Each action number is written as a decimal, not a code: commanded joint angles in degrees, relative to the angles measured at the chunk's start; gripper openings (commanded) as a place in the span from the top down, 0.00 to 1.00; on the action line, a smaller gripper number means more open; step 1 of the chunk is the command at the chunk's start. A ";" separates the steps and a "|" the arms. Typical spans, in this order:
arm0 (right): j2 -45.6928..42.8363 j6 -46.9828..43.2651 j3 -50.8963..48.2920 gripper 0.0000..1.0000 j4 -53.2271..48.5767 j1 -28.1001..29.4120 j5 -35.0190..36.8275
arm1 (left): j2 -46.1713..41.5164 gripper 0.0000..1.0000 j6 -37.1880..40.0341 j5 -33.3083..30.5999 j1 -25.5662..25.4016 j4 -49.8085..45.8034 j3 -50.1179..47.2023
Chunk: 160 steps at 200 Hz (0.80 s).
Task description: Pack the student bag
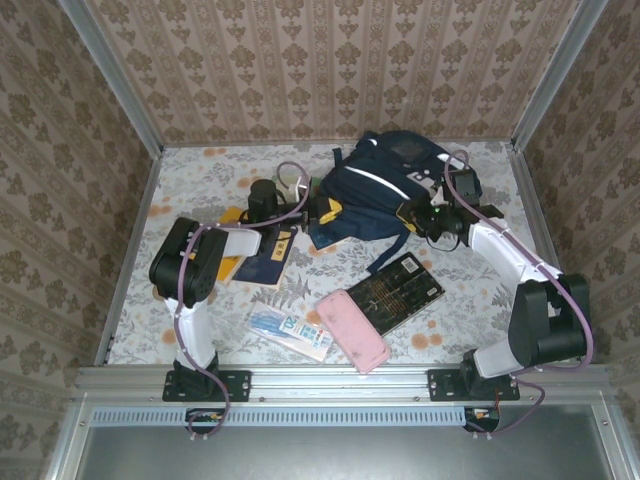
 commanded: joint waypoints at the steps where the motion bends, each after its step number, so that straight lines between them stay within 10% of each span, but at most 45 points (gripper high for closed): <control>1: -1.43 -4.21 3.64 0.51 -5.39 -0.43 3.20 | -2.57 1.00 -0.30 -5.42 -0.10 2.28 4.68; 72: -9.64 -20.01 8.90 0.41 -10.88 10.07 19.52 | -10.13 1.00 8.16 -6.17 -7.39 -13.33 10.89; 160: -20.47 -54.82 -7.49 0.40 11.94 20.61 25.19 | -12.47 1.00 7.54 -7.80 -9.58 -13.09 8.68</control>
